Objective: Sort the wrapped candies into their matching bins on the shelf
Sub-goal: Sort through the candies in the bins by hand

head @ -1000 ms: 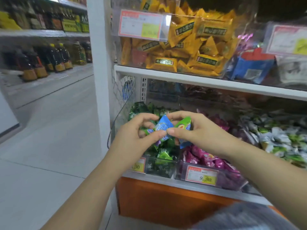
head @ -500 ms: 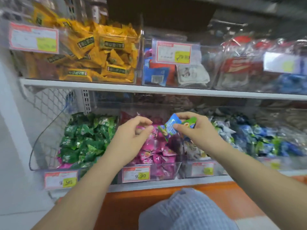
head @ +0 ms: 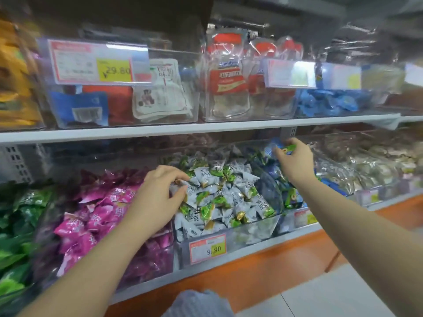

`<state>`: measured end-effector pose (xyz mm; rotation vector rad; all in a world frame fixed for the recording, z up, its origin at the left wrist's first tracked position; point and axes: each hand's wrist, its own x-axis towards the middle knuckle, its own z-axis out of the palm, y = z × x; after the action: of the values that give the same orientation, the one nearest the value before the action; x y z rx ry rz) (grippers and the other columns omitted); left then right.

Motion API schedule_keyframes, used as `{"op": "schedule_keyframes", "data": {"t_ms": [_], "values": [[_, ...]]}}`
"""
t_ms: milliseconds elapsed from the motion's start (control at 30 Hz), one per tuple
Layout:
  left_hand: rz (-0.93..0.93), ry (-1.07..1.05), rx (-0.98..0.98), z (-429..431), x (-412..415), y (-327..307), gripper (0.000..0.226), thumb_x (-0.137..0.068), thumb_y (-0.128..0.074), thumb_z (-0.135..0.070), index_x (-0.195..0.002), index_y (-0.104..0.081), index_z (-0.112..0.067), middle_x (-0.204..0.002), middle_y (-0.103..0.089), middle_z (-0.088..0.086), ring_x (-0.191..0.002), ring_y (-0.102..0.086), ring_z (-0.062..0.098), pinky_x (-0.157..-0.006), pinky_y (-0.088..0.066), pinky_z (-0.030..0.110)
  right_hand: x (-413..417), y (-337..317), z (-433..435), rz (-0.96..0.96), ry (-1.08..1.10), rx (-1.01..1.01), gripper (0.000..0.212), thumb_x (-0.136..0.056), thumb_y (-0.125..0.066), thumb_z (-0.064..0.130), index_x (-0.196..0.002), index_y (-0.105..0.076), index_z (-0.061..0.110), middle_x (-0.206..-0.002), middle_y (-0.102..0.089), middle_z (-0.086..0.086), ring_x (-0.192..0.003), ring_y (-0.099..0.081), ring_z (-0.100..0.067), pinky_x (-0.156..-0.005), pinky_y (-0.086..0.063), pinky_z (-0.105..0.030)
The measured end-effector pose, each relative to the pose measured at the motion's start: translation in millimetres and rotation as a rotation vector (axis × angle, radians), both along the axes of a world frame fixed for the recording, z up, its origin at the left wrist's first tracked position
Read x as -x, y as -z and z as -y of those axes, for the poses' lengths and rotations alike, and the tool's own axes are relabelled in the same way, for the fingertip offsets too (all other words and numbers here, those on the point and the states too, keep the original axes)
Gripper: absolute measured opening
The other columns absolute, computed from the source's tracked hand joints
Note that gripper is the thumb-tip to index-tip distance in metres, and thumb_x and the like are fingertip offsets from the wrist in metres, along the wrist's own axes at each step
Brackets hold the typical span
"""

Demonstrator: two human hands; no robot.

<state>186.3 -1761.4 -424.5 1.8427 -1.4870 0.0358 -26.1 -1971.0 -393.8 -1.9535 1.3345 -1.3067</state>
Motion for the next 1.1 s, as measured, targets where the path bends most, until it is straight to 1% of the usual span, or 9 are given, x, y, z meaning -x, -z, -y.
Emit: {"op": "schedule_keyframes", "data": {"t_ms": [100, 267, 367, 533, 733, 867, 933, 1000, 1100], "values": [[-0.005, 0.003, -0.011, 11.3, -0.6, 2.3, 0.014, -0.092, -0.057, -0.023, -0.102, -0.060, -0.032, -0.110, -0.044, -0.017, -0.113, -0.034, 0.003, -0.095, -0.023, 0.019, 0.8, 1.8, 36.7, -0.026, 0.092, -0.067, 0.015, -0.090, -0.060, 0.022, -0.085, -0.057, 0.009, -0.077, -0.052, -0.006, -0.076, -0.047, -0.022, -0.060, -0.031, -0.029], [-0.003, 0.022, -0.011, 16.7, 0.4, 7.6, 0.017, -0.092, -0.056, -0.026, -0.100, -0.055, -0.041, -0.111, -0.044, -0.021, -0.113, -0.034, 0.001, -0.100, -0.026, 0.024, -3.4, 12.3, 69.0, -0.431, 0.088, -0.135, 0.059, -0.082, -0.061, 0.055, -0.080, -0.057, -0.003, -0.084, -0.058, -0.022, -0.087, -0.057, -0.035, -0.065, -0.037, -0.034], [0.000, 0.025, -0.014, 14.3, 0.2, 9.5, 0.017, -0.093, -0.055, -0.029, -0.102, -0.054, -0.043, -0.114, -0.044, -0.021, -0.115, -0.032, -0.001, -0.101, -0.025, 0.023, -0.7, 17.0, 57.1, -0.560, 0.107, -0.056, 0.056, -0.082, -0.062, 0.054, -0.095, -0.054, 0.001, -0.101, -0.059, -0.024, -0.100, -0.056, -0.040, -0.075, -0.043, -0.041], [0.004, 0.044, 0.001, 2.3, -0.4, 8.8, 0.017, -0.091, -0.057, -0.027, -0.101, -0.055, -0.042, -0.112, -0.045, -0.021, -0.115, -0.035, 0.002, -0.097, -0.026, 0.022, 1.8, 16.9, 17.1, -0.561, -0.046, 0.026, 0.054, -0.088, -0.060, 0.042, -0.130, -0.049, 0.009, -0.124, -0.054, -0.016, -0.114, -0.050, -0.036, -0.093, -0.044, -0.047], [0.038, 0.006, 0.038, -58.6, -20.4, 0.8, 0.016, -0.091, -0.058, -0.022, -0.100, -0.061, -0.034, -0.107, -0.045, -0.032, -0.108, -0.047, 0.002, -0.092, -0.033, 0.019, -34.5, -0.8, -67.6, -0.537, -0.377, 0.089, 0.033, -0.093, -0.057, 0.029, -0.123, -0.060, 0.015, -0.123, -0.061, -0.002, -0.114, -0.055, -0.019, -0.093, -0.044, -0.031], [0.073, -0.073, 0.107, -122.5, -50.8, -2.6, 0.016, -0.088, -0.063, -0.013, -0.095, -0.065, -0.028, -0.103, -0.051, -0.025, -0.101, -0.046, -0.017, -0.087, -0.025, -0.002, -88.2, -12.3, -126.0, -0.543, -0.596, 0.158, 0.020, -0.090, -0.061, 0.025, -0.106, -0.069, 0.015, -0.097, -0.069, 0.004, -0.087, -0.059, -0.007, -0.084, -0.047, -0.019], [0.074, -0.128, 0.111, -154.9, -68.1, -1.5, 0.021, -0.088, -0.063, -0.014, -0.094, -0.061, -0.035, -0.103, -0.051, -0.025, -0.099, -0.044, -0.022, -0.086, -0.026, -0.004, -118.5, -15.7, -155.3, -0.555, -0.713, 0.182, 0.017, -0.088, -0.063, 0.020, -0.102, -0.071, 0.014, -0.088, -0.068, 0.005, -0.078, -0.057, -0.001, -0.074, -0.042, -0.004], [0.066, -0.200, 0.112, -185.1, -86.2, 1.7, 0.024, -0.089, -0.063, -0.016, -0.092, -0.059, -0.039, -0.103, -0.053, -0.023, -0.096, -0.047, -0.016, -0.086, -0.029, -0.002, -147.5, -19.2, -186.5, -0.559, -0.835, 0.194, 0.016, -0.088, -0.064, 0.019, -0.101, -0.071, 0.014, -0.085, -0.067, 0.006, -0.073, -0.056, 0.002, -0.068, -0.037, 0.001], [0.018, -0.332, 0.137, -226.7, -112.0, 9.7, 0.029, -0.087, -0.064, -0.009, -0.093, -0.060, -0.037, -0.103, -0.060, -0.011, -0.096, -0.053, 0.001, -0.090, -0.032, 0.004, -188.3, -19.7, -229.2, -0.562, -0.978, 0.248, 0.016, -0.088, -0.064, 0.020, -0.101, -0.071, 0.014, -0.086, -0.068, 0.005, -0.078, -0.061, -0.005, -0.071, -0.039, -0.004]]}}
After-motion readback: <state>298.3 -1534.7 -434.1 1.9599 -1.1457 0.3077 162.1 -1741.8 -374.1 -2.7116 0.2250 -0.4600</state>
